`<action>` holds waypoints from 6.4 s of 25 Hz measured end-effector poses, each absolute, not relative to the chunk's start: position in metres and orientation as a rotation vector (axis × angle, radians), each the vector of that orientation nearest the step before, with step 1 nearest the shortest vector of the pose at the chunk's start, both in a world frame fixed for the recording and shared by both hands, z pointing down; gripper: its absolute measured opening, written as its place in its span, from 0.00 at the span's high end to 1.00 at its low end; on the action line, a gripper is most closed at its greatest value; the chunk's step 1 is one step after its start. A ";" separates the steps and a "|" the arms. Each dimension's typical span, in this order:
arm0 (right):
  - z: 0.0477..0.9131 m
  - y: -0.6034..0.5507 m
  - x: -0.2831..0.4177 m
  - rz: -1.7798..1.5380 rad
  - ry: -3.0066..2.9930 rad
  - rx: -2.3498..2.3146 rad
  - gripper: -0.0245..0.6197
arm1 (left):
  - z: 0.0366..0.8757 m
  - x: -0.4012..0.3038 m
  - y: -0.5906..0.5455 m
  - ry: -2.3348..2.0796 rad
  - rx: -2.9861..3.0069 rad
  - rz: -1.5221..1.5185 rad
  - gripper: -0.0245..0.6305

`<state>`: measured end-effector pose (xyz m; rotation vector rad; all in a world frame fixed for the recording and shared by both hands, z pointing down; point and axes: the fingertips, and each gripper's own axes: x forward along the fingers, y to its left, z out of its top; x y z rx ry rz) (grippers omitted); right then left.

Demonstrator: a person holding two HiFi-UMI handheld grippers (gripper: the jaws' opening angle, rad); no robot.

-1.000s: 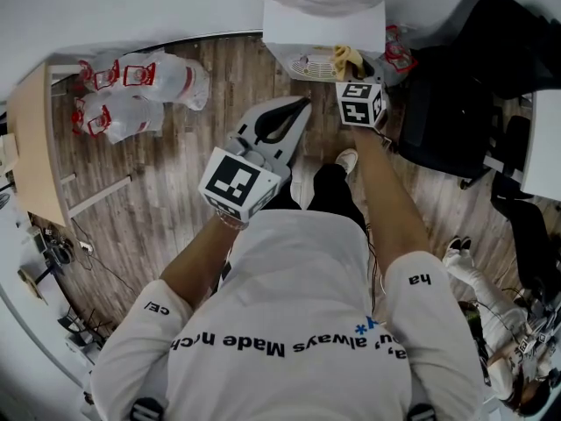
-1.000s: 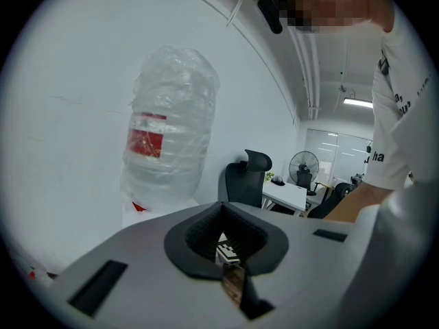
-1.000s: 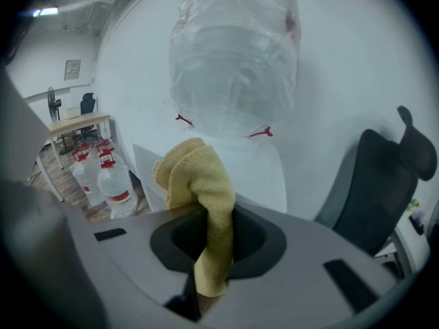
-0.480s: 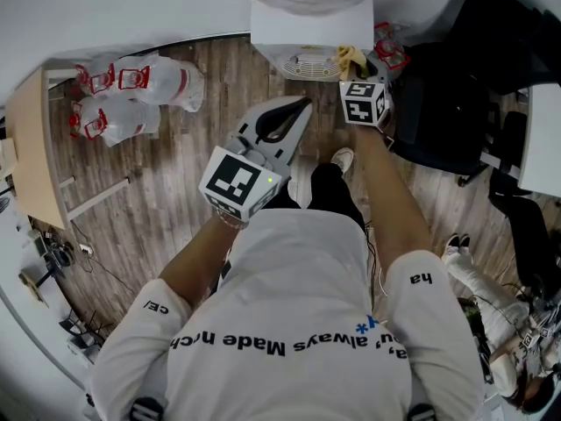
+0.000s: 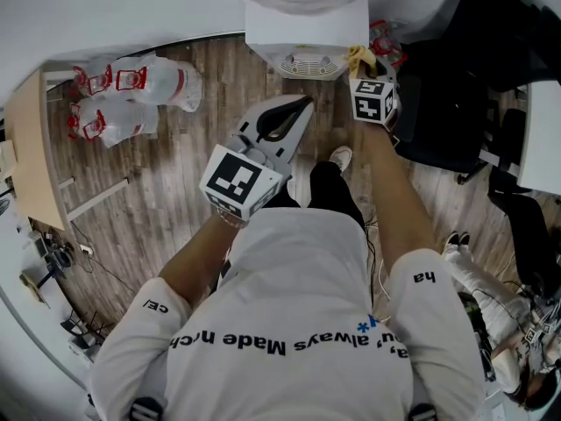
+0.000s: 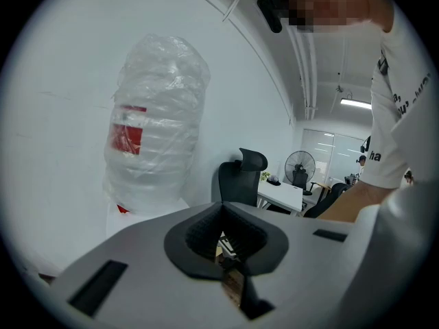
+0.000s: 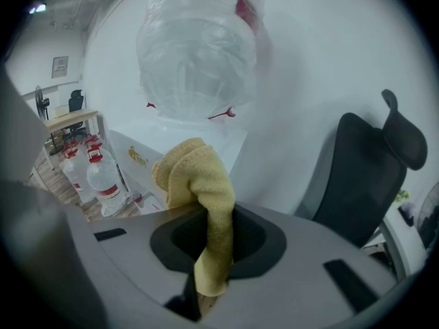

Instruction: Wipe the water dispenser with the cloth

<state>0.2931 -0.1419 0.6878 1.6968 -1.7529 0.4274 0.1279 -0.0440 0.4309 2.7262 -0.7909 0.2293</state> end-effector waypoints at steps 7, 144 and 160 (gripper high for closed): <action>0.688 -0.132 0.301 0.457 -1.732 1.730 0.87 | 0.428 0.122 -0.047 -0.802 2.728 0.224 0.94; 0.745 -0.146 0.266 0.601 -1.767 1.660 0.87 | 0.451 0.095 -0.044 -0.888 2.650 0.295 0.94; 0.751 -0.143 0.302 0.616 -1.714 1.694 0.87 | 0.451 0.102 -0.044 -0.879 2.655 0.290 0.94</action>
